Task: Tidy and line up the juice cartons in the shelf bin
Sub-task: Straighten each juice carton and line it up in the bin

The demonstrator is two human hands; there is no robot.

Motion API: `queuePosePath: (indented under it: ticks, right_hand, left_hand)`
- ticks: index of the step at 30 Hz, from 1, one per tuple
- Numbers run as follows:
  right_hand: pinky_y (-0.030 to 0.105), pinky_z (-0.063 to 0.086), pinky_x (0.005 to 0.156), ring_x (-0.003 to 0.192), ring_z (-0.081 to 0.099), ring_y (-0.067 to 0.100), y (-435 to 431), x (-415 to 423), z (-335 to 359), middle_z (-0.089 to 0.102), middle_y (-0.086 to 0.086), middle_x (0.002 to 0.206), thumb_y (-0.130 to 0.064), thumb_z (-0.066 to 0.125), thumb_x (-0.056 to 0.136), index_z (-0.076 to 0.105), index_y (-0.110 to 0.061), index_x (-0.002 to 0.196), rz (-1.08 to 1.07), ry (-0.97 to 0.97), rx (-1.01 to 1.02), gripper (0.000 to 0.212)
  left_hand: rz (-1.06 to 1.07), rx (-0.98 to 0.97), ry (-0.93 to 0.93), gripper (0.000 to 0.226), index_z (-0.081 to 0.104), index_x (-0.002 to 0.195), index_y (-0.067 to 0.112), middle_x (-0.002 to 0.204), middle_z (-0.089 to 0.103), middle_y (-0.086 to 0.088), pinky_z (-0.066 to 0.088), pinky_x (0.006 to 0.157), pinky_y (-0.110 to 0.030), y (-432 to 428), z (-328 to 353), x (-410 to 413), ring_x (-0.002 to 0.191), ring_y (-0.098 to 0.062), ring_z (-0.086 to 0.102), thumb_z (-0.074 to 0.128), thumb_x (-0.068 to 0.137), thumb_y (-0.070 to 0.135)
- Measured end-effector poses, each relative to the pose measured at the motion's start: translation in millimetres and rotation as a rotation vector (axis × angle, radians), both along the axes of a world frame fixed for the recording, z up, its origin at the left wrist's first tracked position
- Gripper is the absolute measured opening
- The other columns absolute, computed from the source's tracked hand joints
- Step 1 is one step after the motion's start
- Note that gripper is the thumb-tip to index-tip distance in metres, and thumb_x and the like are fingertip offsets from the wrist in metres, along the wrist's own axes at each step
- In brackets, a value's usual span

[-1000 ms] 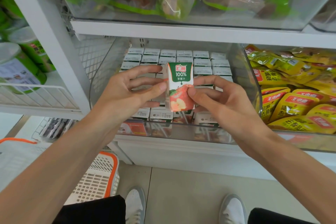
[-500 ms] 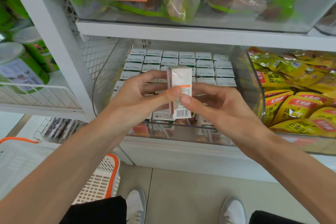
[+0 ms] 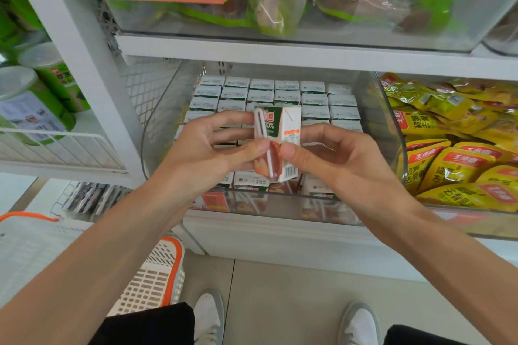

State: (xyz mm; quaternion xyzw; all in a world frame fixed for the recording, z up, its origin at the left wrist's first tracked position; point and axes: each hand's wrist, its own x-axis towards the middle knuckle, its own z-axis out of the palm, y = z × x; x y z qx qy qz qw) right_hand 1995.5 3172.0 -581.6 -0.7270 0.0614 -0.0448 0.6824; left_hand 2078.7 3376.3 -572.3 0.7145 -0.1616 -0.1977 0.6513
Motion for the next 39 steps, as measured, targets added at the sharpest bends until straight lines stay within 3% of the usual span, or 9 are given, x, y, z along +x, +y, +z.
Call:
queuePosePath:
  ticks: [5, 7, 10, 15, 18, 26, 30, 34, 39]
  right_hand:
    - [0.022, 0.060, 0.088, 0.101, 0.078, 0.014, -3.3, 0.8, -2.4, 0.082, -0.002, 0.105, -0.026, 0.086, 0.080, 0.080, -0.015, 0.108, -0.011, -0.018, 0.033, 0.030]
    - [0.025, 0.060, 0.089, 0.100, 0.079, 0.014, -5.6, 2.1, -3.4, 0.083, -0.002, 0.105, -0.014, 0.083, 0.088, 0.079, -0.018, 0.110, -0.025, -0.023, 0.049, 0.023]
    - [0.027, 0.061, 0.090, 0.101, 0.079, 0.015, -6.5, 2.6, -4.9, 0.082, 0.000, 0.106, 0.001, 0.078, 0.090, 0.076, -0.018, 0.114, -0.016, -0.034, 0.060, 0.031]
    - [0.031, 0.057, 0.102, 0.114, 0.075, 0.016, -8.4, 1.6, -5.9, 0.081, 0.002, 0.115, 0.007, 0.081, 0.084, 0.072, -0.009, 0.119, 0.024, -0.130, 0.034, 0.039]
    - [0.040, 0.053, 0.111, 0.120, 0.072, 0.016, -7.4, 1.5, -5.8, 0.080, 0.000, 0.117, 0.009, 0.083, 0.081, 0.074, -0.010, 0.114, 0.000, -0.209, -0.077, 0.039]
    - [0.044, 0.052, 0.111, 0.121, 0.071, 0.017, -6.9, 2.9, -6.7, 0.079, -0.003, 0.118, 0.001, 0.087, 0.079, 0.076, -0.018, 0.113, -0.022, -0.241, -0.140, 0.041]
    - [0.043, 0.054, 0.109, 0.119, 0.072, 0.014, -4.9, 1.2, -3.8, 0.080, -0.006, 0.116, -0.016, 0.087, 0.074, 0.077, -0.021, 0.113, -0.045, -0.249, -0.145, 0.041]
    - [0.043, 0.052, 0.111, 0.120, 0.071, 0.011, -5.4, 1.2, -3.5, 0.079, -0.008, 0.118, -0.007, 0.088, 0.079, 0.077, -0.018, 0.119, -0.046, -0.211, -0.187, 0.043]
    - [0.028, 0.059, 0.099, 0.109, 0.076, 0.010, -1.7, 0.5, 0.4, 0.081, -0.008, 0.111, -0.025, 0.081, 0.081, 0.075, -0.027, 0.122, -0.028, -0.146, -0.086, 0.042]
  left_hand:
    - [-0.001, 0.002, -0.035, 0.038, 0.075, 0.120, 0.027, 0.112, 0.080, 0.009, 0.064, 0.080, -0.027, -0.3, -0.2, 0.2, 0.098, -0.016, 0.079, 0.083, 0.083, 0.024]
    - [-0.020, 0.029, -0.081, 0.038, 0.075, 0.122, 0.029, 0.115, 0.078, 0.011, 0.063, 0.089, -0.032, 1.3, 0.2, 1.0, 0.107, -0.012, 0.076, 0.081, 0.084, 0.027]
    - [-0.076, 0.121, -0.186, 0.042, 0.073, 0.126, 0.037, 0.121, 0.075, 0.020, 0.049, 0.110, -0.042, 2.3, 2.7, -0.3, 0.123, 0.000, 0.065, 0.079, 0.084, 0.038]
    - [-0.099, 0.073, -0.271, 0.041, 0.073, 0.117, 0.037, 0.117, 0.076, 0.022, 0.055, 0.099, -0.020, 1.0, 2.4, -2.1, 0.117, 0.003, 0.068, 0.082, 0.085, 0.014]
    - [-0.096, 0.095, -0.349, 0.046, 0.074, 0.114, 0.031, 0.116, 0.076, 0.021, 0.054, 0.099, -0.018, -0.3, 1.3, -1.5, 0.120, 0.005, 0.065, 0.085, 0.079, 0.005]
    - [-0.067, 0.102, -0.404, 0.047, 0.074, 0.112, 0.031, 0.113, 0.076, 0.021, 0.053, 0.097, -0.014, -0.1, 2.1, -0.4, 0.118, 0.004, 0.066, 0.087, 0.075, 0.004]
    - [-0.064, 0.128, -0.408, 0.047, 0.074, 0.111, 0.033, 0.114, 0.076, 0.022, 0.053, 0.099, -0.016, -0.3, 3.8, -1.1, 0.117, 0.005, 0.066, 0.088, 0.074, 0.009]
    - [-0.058, 0.127, -0.409, 0.045, 0.074, 0.114, 0.032, 0.114, 0.076, 0.023, 0.052, 0.100, -0.015, -0.3, 2.7, -0.5, 0.117, 0.006, 0.066, 0.087, 0.076, 0.013]
    - [-0.060, 0.135, -0.404, 0.045, 0.073, 0.122, 0.030, 0.114, 0.076, 0.024, 0.048, 0.099, -0.009, -1.6, 4.9, -2.1, 0.112, 0.007, 0.068, 0.084, 0.078, 0.027]
